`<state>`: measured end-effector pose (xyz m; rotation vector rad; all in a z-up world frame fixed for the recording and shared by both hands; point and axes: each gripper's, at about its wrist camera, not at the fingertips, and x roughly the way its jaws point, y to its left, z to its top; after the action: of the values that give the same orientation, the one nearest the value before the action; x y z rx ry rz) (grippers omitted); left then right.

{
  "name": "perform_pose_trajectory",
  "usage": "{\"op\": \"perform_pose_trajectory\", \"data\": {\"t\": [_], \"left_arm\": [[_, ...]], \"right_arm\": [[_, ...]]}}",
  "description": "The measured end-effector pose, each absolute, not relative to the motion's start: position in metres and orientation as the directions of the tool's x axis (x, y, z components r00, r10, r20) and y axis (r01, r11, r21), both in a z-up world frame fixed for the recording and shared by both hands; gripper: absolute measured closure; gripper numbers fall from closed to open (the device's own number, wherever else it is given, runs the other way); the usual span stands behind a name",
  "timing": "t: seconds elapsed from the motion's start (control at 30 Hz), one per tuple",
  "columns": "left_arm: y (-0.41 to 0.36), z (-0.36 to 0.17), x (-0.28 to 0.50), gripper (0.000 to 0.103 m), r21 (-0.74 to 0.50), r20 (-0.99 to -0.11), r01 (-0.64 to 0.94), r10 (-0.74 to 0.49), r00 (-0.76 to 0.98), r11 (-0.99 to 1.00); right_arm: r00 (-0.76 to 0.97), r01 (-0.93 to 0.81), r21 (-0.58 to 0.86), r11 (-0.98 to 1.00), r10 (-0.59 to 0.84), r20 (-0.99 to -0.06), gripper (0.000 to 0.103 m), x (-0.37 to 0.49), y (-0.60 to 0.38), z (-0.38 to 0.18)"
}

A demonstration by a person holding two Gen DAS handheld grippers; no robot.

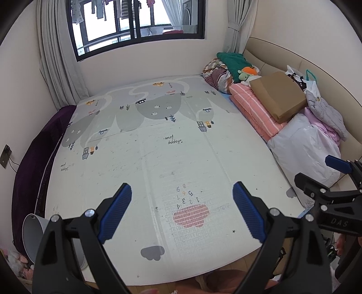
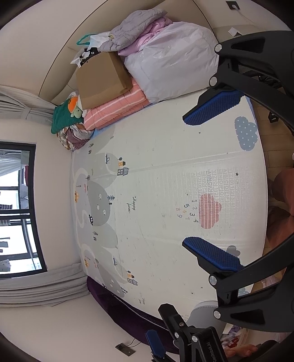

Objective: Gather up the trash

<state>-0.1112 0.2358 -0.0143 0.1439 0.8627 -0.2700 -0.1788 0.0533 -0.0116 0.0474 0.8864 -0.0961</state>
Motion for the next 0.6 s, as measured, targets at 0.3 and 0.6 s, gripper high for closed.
{"op": "perform_pose_trajectory", "data": {"t": [0.3,0.6], "left_arm": [[0.2286,-0.0138,-0.1122,0.012,0.018,-0.763,0.312,-0.189,0.619,0.950],[0.2259,-0.0134,-0.1114,0.012,0.021,-0.761,0.313,-0.188,0.621,0.949]], "right_arm": [[0.630,0.126,0.003,0.992,-0.078,-0.773,0.007,-0.1831,0.0453,-0.0107],[0.629,0.127,0.002,0.992,-0.079,-0.773,0.007,-0.1840,0.0434,-0.0110]]}}
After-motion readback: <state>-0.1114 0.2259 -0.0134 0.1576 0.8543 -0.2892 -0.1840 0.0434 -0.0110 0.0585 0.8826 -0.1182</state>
